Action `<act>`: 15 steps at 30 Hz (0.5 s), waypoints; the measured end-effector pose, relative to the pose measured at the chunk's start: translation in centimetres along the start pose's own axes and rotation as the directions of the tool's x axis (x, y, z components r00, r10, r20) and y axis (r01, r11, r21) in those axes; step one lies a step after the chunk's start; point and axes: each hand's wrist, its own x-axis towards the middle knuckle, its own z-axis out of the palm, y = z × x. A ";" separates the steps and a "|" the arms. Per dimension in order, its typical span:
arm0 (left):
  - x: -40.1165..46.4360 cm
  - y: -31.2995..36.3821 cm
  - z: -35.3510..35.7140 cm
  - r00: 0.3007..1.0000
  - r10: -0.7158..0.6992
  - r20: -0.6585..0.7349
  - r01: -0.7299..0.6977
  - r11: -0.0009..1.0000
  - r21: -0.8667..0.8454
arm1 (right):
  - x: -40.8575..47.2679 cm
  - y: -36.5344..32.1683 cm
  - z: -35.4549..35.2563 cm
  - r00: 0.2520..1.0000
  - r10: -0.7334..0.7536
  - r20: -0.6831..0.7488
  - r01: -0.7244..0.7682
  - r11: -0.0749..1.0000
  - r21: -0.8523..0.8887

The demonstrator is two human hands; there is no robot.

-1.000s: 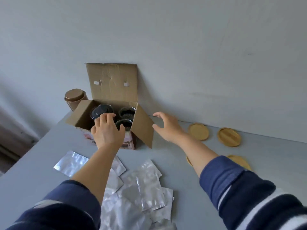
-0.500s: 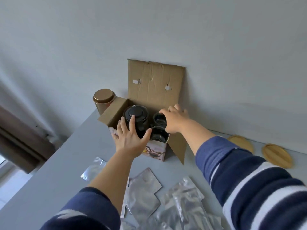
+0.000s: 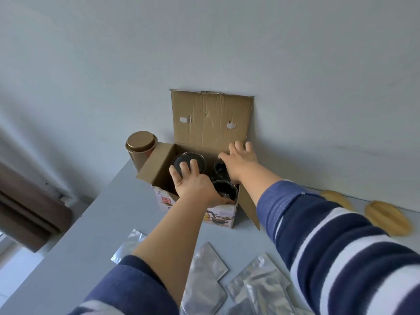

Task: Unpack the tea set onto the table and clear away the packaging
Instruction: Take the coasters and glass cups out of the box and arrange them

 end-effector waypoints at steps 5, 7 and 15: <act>0.8 -0.2 -0.1 0.998 0.020 0.054 -0.018 0.999 -0.035 | -0.2 0.7 -0.7 0.992 -0.025 -0.126 0.042 0.990 0.136; 0.6 -0.3 0.3 0.999 0.027 0.020 -0.025 0.997 -0.072 | -0.5 1.3 -1.3 0.986 -0.024 -0.164 0.062 0.972 0.227; -1.2 -0.5 1.0 0.976 0.013 -0.219 -0.069 0.967 -0.246 | -3.2 4.6 -2.1 0.978 0.086 -0.189 0.067 0.732 0.678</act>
